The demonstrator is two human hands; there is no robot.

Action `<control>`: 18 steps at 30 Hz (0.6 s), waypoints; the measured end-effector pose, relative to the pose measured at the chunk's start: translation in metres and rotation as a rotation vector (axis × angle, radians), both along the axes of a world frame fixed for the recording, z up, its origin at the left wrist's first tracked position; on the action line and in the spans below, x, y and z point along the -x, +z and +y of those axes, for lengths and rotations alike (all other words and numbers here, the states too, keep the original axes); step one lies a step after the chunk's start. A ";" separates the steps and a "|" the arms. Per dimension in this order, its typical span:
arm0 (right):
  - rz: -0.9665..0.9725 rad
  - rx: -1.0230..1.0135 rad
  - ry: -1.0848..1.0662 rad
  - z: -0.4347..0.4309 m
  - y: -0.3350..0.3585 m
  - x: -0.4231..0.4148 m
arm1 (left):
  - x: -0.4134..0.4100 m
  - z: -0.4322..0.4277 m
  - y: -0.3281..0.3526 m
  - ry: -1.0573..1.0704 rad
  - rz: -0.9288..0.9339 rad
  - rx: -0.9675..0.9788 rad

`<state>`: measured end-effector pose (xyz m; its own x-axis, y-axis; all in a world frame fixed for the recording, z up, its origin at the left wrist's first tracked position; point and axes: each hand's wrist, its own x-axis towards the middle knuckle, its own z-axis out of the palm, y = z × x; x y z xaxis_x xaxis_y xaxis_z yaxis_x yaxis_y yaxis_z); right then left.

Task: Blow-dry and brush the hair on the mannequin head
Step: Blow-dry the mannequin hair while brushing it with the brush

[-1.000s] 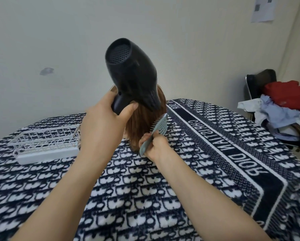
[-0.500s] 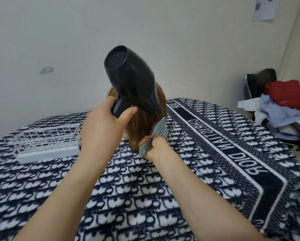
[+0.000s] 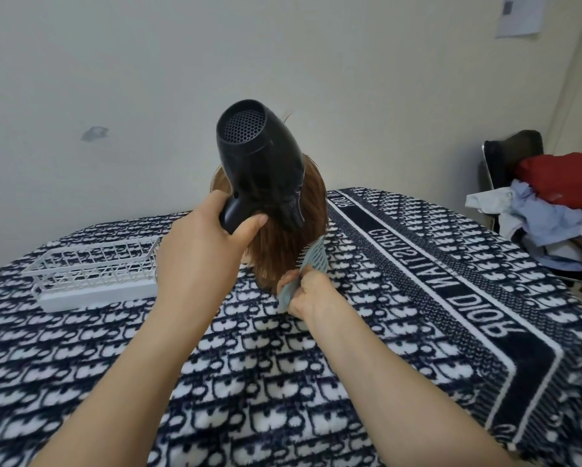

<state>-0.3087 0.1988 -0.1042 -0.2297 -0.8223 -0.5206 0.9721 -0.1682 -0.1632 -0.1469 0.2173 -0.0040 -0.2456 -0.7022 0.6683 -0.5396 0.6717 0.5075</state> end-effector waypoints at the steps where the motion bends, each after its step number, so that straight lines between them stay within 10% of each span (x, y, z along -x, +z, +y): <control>1: 0.015 -0.004 -0.015 0.000 -0.002 0.001 | -0.001 0.000 0.000 0.011 -0.001 0.001; 6: 0.071 -0.038 -0.003 0.002 -0.010 0.003 | -0.002 -0.005 0.002 -0.118 0.093 -0.204; 18: 0.088 -0.095 0.028 0.004 -0.010 0.005 | -0.003 0.005 0.001 0.037 -0.028 0.048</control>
<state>-0.3136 0.2030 -0.1140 -0.2552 -0.7770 -0.5755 0.9576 -0.1208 -0.2616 -0.1436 0.2225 -0.0032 -0.2392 -0.6787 0.6944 -0.5779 0.6742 0.4599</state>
